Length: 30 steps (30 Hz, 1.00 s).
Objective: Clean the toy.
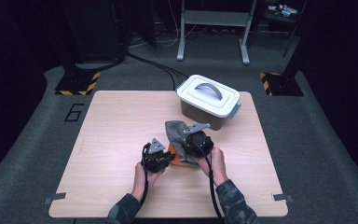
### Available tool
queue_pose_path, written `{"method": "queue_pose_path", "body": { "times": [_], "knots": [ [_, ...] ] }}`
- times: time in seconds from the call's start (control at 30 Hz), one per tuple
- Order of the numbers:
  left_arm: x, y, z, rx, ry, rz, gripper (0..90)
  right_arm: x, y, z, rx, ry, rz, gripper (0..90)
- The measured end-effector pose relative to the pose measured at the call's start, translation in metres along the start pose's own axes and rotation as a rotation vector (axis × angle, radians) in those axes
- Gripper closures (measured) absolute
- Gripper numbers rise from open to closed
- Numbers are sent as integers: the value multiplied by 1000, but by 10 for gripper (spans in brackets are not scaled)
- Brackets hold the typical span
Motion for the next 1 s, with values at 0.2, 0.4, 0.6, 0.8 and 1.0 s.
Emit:
{"method": "queue_pose_path", "body": {
  "times": [0.2,0.4,0.6,0.8,1.0],
  "knots": [
    [0,1,1,0,0,4,809,13,-16,-30,-64,-63,36,728],
    [2,-1,3,-9,2,16,807,16,3,-20,-99,-5,-52,726],
    [2,-1,1,-7,0,8,809,4,-8,-13,-47,-19,0,728],
    [1,0,1,-17,-1,11,808,14,-21,-36,-63,-83,58,725],
    [2,-1,3,-14,4,14,809,8,11,-2,-13,7,-3,724]
  ]
}}
Point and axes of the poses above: each handheld gripper's, and its own axes: x roughly backward along the jaws, y roughly out of its top, z roughly to its left, the point moved 9 cm from there along -x, roughly forward along the jaws, and after that the axes turned 12 degrees about -z, right-handed, at the moved point
